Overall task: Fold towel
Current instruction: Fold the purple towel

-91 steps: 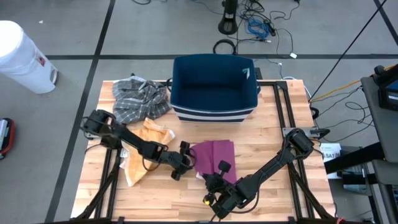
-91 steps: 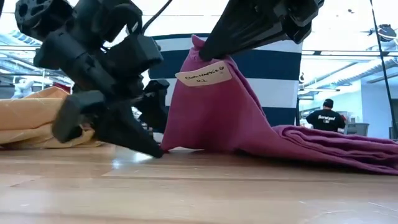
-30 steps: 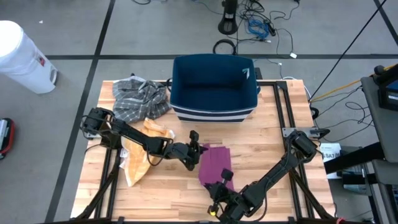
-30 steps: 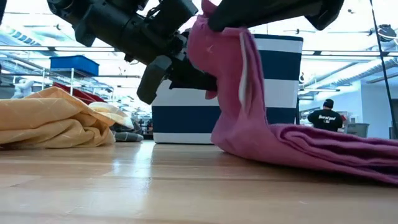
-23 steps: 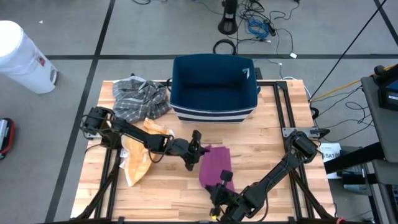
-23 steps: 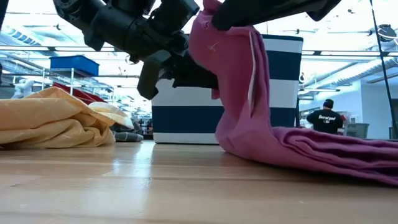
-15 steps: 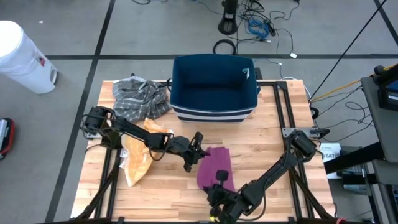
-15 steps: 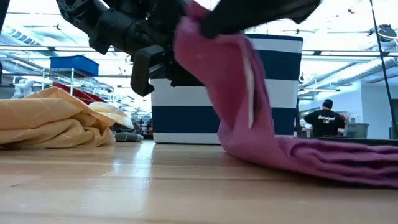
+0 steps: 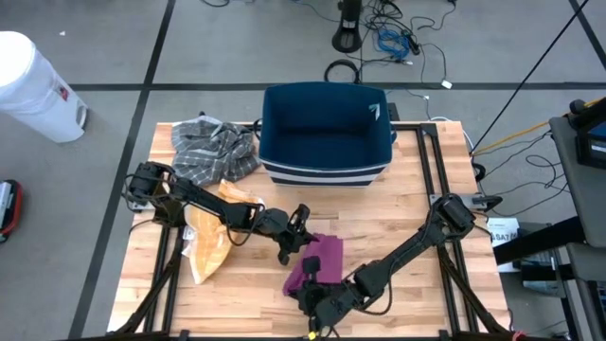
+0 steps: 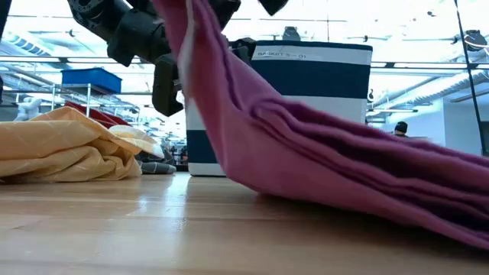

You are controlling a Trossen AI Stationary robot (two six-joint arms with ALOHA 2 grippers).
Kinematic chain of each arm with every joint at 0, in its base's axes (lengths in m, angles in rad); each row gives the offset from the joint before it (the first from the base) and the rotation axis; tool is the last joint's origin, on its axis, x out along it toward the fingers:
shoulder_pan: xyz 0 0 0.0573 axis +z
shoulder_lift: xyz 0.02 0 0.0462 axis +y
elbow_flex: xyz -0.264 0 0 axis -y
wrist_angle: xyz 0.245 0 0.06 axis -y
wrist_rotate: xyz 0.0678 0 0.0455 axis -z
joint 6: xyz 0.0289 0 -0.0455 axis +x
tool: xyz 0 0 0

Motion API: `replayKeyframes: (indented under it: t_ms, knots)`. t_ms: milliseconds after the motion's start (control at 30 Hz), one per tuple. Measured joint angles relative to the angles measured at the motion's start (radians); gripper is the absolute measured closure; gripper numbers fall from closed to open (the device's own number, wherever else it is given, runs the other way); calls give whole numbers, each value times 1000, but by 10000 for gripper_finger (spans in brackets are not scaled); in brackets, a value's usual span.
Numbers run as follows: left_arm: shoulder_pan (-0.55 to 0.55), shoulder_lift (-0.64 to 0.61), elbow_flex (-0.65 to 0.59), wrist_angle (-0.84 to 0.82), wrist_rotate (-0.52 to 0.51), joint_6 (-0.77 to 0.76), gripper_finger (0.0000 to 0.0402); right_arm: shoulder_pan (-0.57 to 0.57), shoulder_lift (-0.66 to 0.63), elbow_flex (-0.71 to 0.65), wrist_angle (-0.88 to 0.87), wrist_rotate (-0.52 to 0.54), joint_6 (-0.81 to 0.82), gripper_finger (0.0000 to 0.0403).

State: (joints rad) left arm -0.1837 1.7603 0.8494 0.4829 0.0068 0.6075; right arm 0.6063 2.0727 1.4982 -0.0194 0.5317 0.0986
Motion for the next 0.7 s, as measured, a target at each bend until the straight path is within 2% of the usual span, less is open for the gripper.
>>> replayKeyframes:
  t_ms: [233, 367, 700]
  knots:
    - [1, 0, 0, -124, 0, 50, 399, -57, 2, 0, 5, -163, -63, 403]
    - [6, 0, 1, -143, 5, 57, 399, -72, 6, 0, -1, -174, -81, 403]
    - [33, 0, 1, -62, 23, 18, 399, -55, 7, -1, -56, -161, -66, 403]
